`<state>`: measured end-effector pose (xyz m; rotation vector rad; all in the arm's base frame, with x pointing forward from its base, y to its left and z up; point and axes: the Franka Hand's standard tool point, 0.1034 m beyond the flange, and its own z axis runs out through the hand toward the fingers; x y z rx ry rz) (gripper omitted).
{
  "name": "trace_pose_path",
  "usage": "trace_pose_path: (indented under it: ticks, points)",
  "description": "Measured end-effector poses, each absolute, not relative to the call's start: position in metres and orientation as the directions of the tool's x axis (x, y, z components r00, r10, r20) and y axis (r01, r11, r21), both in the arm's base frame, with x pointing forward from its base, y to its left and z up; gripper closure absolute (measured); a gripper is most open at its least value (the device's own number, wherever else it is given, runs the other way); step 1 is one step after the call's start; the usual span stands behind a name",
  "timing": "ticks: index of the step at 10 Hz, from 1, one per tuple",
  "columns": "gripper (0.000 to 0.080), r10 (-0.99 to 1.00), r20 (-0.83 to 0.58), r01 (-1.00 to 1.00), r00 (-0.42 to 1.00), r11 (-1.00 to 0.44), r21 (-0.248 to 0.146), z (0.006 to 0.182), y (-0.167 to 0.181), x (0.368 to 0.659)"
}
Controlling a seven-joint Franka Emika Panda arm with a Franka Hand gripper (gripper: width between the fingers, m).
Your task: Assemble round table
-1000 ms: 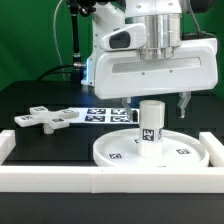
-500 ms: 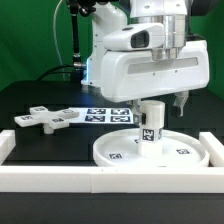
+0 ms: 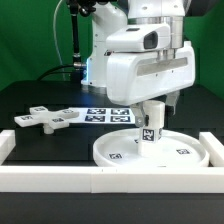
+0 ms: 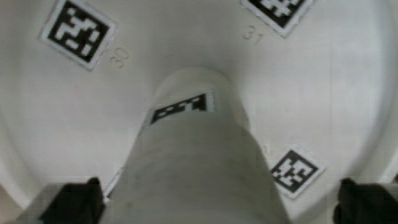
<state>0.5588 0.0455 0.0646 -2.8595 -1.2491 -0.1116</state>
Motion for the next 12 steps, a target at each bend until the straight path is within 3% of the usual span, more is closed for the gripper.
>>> trace_pose_path:
  ticks: [2, 5, 12]
  points:
    - [0.0151, 0.84, 0.053, 0.839, 0.539, -0.542, 0.047, 0.0662, 0.0486, 0.5607]
    - [0.0151, 0.949, 0.019, 0.947, 0.314, -0.314, 0.07, 0.0663, 0.0461, 0.5616]
    - [0.0151, 0.987, -0.061, 0.986, -0.149, 0.153, 0.07, 0.0657, 0.0401, 0.5616]
